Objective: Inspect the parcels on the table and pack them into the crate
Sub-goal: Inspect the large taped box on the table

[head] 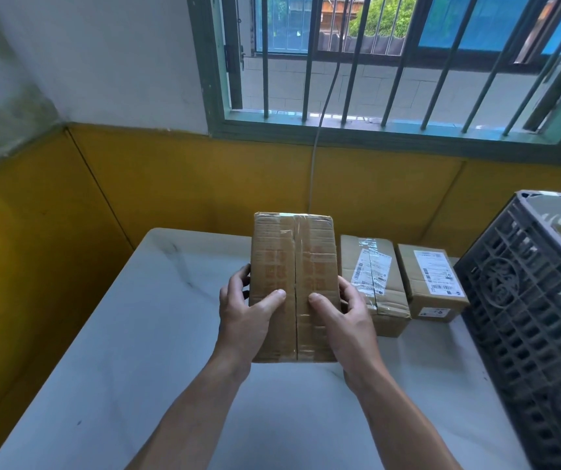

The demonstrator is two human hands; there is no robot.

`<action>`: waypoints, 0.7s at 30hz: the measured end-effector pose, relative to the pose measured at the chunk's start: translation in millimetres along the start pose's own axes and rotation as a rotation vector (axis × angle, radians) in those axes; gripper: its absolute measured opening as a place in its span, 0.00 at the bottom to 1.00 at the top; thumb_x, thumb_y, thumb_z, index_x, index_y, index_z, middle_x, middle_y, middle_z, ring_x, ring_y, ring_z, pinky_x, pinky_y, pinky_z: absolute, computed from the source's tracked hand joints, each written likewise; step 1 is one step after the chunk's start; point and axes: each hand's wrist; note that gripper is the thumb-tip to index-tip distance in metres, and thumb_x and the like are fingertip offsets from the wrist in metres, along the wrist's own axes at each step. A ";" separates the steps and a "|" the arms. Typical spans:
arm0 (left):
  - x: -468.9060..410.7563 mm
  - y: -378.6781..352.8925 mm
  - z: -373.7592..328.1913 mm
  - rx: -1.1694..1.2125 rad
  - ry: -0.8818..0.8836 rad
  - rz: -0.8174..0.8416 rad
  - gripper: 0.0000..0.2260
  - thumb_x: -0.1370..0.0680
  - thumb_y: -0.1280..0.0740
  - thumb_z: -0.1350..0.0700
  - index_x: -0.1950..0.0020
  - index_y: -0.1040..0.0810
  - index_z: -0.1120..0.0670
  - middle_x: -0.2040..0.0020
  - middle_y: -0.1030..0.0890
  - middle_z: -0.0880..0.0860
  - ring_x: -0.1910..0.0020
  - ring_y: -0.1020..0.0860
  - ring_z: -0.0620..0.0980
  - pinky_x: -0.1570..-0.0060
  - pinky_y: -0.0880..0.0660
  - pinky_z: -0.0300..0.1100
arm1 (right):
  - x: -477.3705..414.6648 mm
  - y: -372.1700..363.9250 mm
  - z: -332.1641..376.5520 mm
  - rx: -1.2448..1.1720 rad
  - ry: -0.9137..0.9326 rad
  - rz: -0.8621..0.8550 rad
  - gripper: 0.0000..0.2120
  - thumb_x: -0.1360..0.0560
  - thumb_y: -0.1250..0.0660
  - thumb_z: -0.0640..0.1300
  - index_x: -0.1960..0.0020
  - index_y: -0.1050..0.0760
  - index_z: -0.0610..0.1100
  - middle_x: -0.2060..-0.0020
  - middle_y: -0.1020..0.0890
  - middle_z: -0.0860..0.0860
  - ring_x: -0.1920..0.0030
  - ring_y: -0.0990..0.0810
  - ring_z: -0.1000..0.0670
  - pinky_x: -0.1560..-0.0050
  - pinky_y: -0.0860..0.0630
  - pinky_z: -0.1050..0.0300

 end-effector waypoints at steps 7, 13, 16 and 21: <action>-2.2 -1.4 4.1 0.049 0.007 -0.006 0.21 0.23 0.26 0.49 0.37 0.34 0.45 0.43 0.23 0.41 0.49 0.20 0.40 0.64 0.24 0.30 | -3.4 -0.5 -4.2 0.039 0.007 -0.064 0.15 0.27 0.24 0.55 0.46 0.26 0.55 0.49 0.16 0.54 0.47 0.16 0.51 0.41 0.20 0.41; -1.3 -2.5 0.1 0.045 -0.009 -0.009 0.30 0.27 0.27 0.44 0.27 0.32 0.42 0.33 0.27 0.49 0.37 0.23 0.50 0.38 0.22 0.53 | -1.4 -2.5 -5.0 0.061 0.031 -0.050 0.26 0.32 0.26 0.61 0.35 0.26 0.62 0.38 0.20 0.55 0.39 0.19 0.52 0.36 0.22 0.44; -1.4 -2.7 -0.1 0.066 -0.025 -0.031 0.24 0.23 0.26 0.48 0.30 0.31 0.43 0.33 0.26 0.50 0.38 0.23 0.49 0.40 0.21 0.51 | -2.5 -2.3 -4.7 0.059 0.021 -0.065 0.21 0.36 0.27 0.61 0.44 0.25 0.62 0.44 0.17 0.56 0.43 0.18 0.53 0.38 0.21 0.44; -0.8 -5.1 2.1 0.085 0.010 -0.031 0.19 0.22 0.27 0.51 0.36 0.31 0.42 0.35 0.24 0.49 0.39 0.22 0.50 0.41 0.21 0.52 | -5.3 -0.3 -8.3 0.063 0.031 -0.095 0.17 0.29 0.24 0.52 0.43 0.25 0.57 0.50 0.15 0.58 0.46 0.16 0.53 0.39 0.21 0.41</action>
Point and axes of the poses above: each hand's wrist, its own x-axis away from the middle knuckle, its own y-axis out of the back of the hand, z = x × y
